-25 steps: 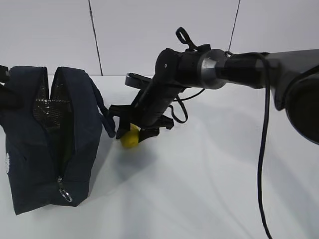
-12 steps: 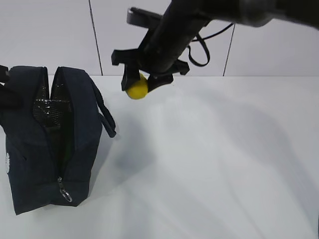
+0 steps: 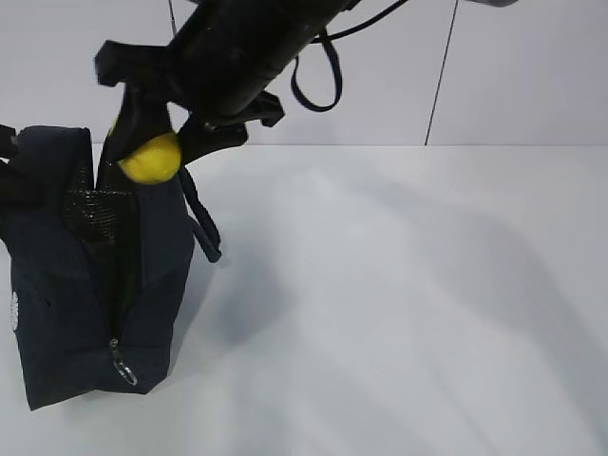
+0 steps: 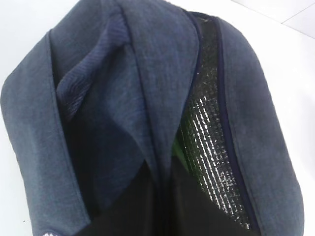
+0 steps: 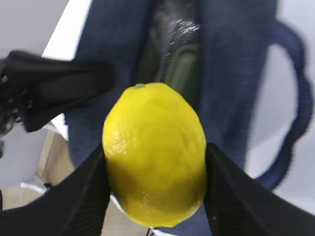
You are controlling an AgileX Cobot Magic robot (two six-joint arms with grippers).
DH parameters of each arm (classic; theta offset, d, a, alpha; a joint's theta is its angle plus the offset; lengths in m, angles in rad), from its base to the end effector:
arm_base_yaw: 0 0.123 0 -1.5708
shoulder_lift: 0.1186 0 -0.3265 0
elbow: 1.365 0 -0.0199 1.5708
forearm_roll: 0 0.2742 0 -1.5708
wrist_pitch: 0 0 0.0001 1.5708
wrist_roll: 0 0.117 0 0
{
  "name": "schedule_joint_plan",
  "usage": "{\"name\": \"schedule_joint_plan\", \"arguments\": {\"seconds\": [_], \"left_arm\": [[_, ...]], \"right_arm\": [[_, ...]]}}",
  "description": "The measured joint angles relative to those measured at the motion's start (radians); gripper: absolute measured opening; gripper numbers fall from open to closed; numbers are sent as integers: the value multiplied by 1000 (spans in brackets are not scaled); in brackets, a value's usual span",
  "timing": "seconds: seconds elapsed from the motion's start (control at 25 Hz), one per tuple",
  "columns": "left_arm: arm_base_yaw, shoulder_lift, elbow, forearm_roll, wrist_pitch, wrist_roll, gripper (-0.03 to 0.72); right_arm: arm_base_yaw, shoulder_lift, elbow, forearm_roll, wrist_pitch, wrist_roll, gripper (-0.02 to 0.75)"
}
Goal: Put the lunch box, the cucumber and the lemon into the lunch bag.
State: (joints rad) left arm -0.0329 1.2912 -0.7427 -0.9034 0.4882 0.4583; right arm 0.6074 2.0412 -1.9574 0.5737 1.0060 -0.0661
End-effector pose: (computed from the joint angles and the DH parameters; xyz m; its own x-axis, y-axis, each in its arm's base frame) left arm 0.2778 -0.0523 0.2646 -0.7606 -0.3234 -0.5629 0.0083 0.8622 -0.5066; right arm 0.3950 0.3399 0.3325 -0.8245 -0.2876 -0.4873 -0.5365 0.6711 0.5117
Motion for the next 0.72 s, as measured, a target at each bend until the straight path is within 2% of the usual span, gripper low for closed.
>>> {"name": "schedule_joint_plan", "arguments": {"seconds": [0.16,0.32,0.56,0.72], "left_arm": [[0,0,0,0,0,0,4],[0,0,0,0,0,0,4],[0,0,0,0,2,0,4],[0,0,0,0,2,0,4]], "right_arm": [[58,22,0,23,-21,-13,430],[70,65,0,71,-43,-57,442],[73,83,0,72,-83,-86,606],[73,83,-24,72,-73,-91,631]]}}
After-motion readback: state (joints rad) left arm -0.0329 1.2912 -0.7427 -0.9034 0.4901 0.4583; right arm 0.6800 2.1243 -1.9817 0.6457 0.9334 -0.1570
